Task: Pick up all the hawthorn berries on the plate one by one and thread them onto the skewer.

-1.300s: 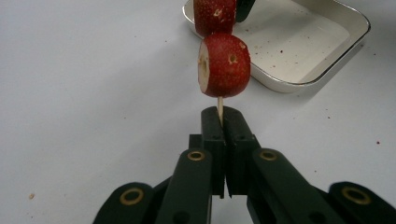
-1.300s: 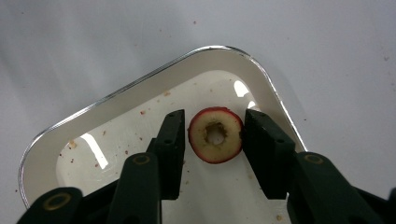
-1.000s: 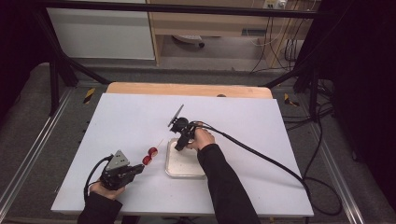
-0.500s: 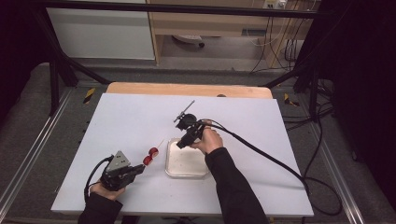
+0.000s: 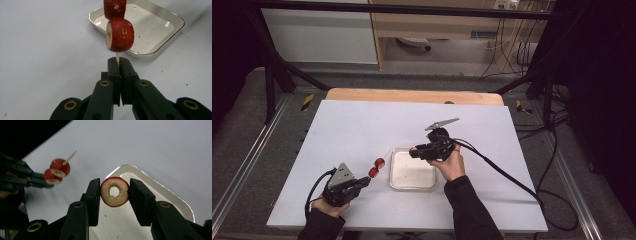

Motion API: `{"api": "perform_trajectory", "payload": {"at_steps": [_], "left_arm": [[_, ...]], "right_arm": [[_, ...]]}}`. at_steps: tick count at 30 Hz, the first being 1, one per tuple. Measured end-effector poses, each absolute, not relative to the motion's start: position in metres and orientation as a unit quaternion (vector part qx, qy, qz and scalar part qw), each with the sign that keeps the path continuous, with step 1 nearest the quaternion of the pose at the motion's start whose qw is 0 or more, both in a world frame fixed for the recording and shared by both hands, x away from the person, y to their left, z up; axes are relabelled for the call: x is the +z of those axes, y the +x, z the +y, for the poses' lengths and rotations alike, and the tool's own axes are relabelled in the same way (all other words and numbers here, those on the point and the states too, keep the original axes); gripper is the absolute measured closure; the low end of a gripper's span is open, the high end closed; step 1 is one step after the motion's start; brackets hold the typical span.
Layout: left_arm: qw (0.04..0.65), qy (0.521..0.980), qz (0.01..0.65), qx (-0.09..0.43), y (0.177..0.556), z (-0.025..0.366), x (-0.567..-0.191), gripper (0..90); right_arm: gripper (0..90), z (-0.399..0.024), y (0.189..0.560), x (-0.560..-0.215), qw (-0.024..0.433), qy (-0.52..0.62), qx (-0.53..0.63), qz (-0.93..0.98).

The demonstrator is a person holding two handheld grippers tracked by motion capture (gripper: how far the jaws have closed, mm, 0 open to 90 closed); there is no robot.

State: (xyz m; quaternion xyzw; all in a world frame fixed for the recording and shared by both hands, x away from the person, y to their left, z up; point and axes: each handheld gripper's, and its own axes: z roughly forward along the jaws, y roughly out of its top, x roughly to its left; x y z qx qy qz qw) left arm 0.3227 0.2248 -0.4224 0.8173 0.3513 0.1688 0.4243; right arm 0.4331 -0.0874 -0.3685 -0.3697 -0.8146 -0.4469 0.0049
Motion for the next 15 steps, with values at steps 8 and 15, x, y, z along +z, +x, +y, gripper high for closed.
{"api": "perform_trajectory", "payload": {"at_steps": [8, 15], "left_arm": [[0.439, 0.798, 0.375, 0.171, 0.316, 0.209, -0.422, 88.1], [0.458, 0.782, 0.389, 0.163, 0.314, 0.195, -0.421, 88.1]], "right_arm": [[62.3, -0.105, 0.420, -0.384, 0.020, -0.411, -0.569, -0.712], [62.4, -0.105, 0.413, -0.401, 0.022, -0.432, -0.635, -0.640]]}}
